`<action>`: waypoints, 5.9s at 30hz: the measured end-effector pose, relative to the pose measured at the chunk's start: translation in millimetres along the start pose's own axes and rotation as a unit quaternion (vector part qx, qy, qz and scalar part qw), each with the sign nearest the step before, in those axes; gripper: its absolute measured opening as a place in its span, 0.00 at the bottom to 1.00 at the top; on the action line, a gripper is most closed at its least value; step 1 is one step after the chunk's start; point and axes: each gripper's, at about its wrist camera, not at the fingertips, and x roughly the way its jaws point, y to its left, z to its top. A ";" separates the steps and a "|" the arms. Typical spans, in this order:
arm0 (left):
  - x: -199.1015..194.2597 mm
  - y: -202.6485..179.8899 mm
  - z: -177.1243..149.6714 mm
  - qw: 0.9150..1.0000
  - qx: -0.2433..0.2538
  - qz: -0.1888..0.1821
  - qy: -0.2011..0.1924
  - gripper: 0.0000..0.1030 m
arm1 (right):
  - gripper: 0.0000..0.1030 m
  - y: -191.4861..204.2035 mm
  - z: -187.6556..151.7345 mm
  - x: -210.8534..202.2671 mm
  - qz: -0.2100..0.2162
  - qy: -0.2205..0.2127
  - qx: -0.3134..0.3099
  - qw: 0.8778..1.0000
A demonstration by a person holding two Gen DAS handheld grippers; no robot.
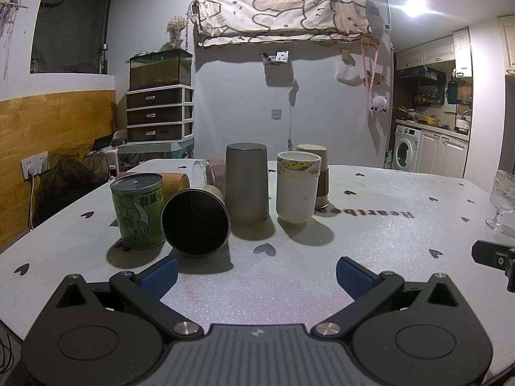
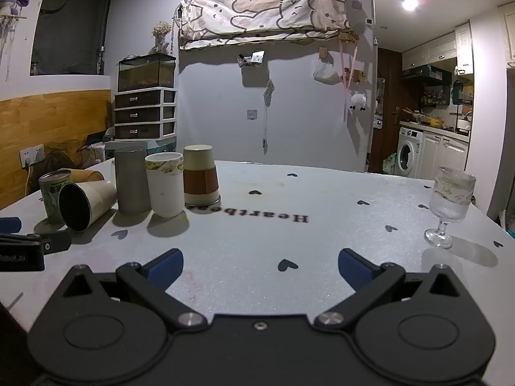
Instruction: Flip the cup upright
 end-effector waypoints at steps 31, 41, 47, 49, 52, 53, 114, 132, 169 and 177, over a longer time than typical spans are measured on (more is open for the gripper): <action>3.1 0.2 -1.6 1.000 0.000 0.001 0.002 1.00 | 1.00 -2.1 -0.8 -1.6 -0.003 0.000 0.005 1.000; 15.8 9.1 2.7 1.000 -0.002 0.002 -0.014 1.00 | 1.00 -5.0 -0.4 -1.4 -0.003 -0.001 0.007 1.000; 35.9 26.7 27.9 0.999 0.007 0.014 -0.035 1.00 | 1.00 -6.4 -0.1 -2.1 0.000 -0.004 0.008 1.000; 46.1 33.9 34.7 0.999 0.004 0.012 -0.034 1.00 | 1.00 -6.9 0.5 -2.0 0.002 -0.004 0.008 1.000; 63.9 41.6 43.2 0.999 0.010 0.031 -0.030 1.00 | 1.00 -6.2 0.5 -2.0 0.004 -0.004 0.008 1.000; 70.4 44.3 45.6 0.999 0.013 0.038 -0.028 1.00 | 1.00 -6.1 0.9 -2.0 0.005 -0.004 0.007 1.000; 9.6 -76.2 -29.3 0.963 0.181 -0.200 -0.002 0.98 | 1.00 -13.5 22.5 60.7 0.057 0.070 0.054 0.994; 15.4 -29.6 -38.5 0.978 0.115 -0.174 0.021 0.99 | 1.00 -30.5 22.1 116.0 0.052 0.175 0.094 0.979; 65.8 13.4 -10.1 0.995 -0.001 -0.086 0.053 0.99 | 1.00 -33.1 12.6 121.9 0.120 0.210 0.132 0.961; 69.7 12.3 -6.8 0.995 -0.009 -0.085 0.054 0.98 | 1.00 -12.7 4.7 96.1 0.172 0.215 0.128 0.953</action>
